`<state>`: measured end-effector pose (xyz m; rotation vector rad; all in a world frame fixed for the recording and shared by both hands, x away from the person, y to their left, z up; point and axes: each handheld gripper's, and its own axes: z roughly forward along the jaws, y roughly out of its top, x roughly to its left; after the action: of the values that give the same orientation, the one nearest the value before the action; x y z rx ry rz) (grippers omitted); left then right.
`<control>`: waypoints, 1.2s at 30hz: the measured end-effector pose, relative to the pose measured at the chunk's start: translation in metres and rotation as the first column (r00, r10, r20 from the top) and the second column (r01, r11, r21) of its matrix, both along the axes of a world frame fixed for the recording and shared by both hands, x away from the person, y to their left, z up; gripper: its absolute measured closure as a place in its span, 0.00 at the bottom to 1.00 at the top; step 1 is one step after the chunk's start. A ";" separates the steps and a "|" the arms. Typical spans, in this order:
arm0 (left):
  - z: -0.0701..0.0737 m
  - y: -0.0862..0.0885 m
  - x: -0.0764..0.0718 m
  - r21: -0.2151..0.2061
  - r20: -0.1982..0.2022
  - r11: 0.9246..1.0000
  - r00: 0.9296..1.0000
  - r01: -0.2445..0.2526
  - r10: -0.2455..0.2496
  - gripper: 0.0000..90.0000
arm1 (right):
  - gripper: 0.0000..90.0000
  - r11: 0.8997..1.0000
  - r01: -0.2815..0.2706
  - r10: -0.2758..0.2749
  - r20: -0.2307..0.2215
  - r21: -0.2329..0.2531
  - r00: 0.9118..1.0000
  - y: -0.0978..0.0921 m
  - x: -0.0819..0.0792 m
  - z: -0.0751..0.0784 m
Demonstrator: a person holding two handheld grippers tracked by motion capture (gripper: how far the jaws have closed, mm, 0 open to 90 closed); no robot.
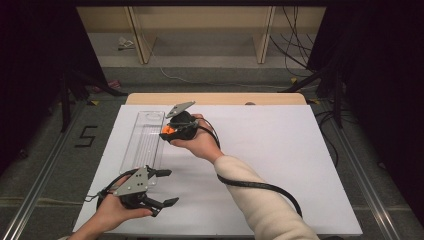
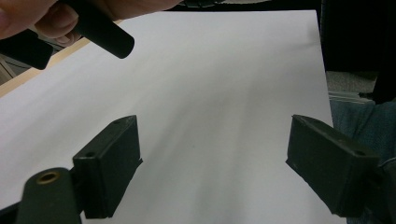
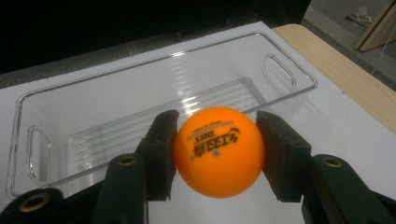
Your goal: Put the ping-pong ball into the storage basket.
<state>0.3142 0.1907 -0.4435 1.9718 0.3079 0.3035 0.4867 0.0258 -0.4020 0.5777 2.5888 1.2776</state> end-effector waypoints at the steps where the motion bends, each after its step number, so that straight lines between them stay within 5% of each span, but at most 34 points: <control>1: 0.000 0.000 0.000 0.000 -0.001 1.000 1.000 0.000 0.000 0.19 | 0.57 1.000 -0.001 0.001 0.001 0.001 1.000 0.000 0.000 0.000; 36: 0.000 -0.001 0.000 0.010 0.002 1.000 1.000 0.009 -0.009 0.19 | 0.57 1.000 -0.011 0.011 0.007 0.002 1.000 0.017 0.004 0.003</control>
<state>0.3139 0.1901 -0.4437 1.9820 0.2971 0.3018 0.4903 0.0428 -0.3987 0.5588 2.5895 1.2836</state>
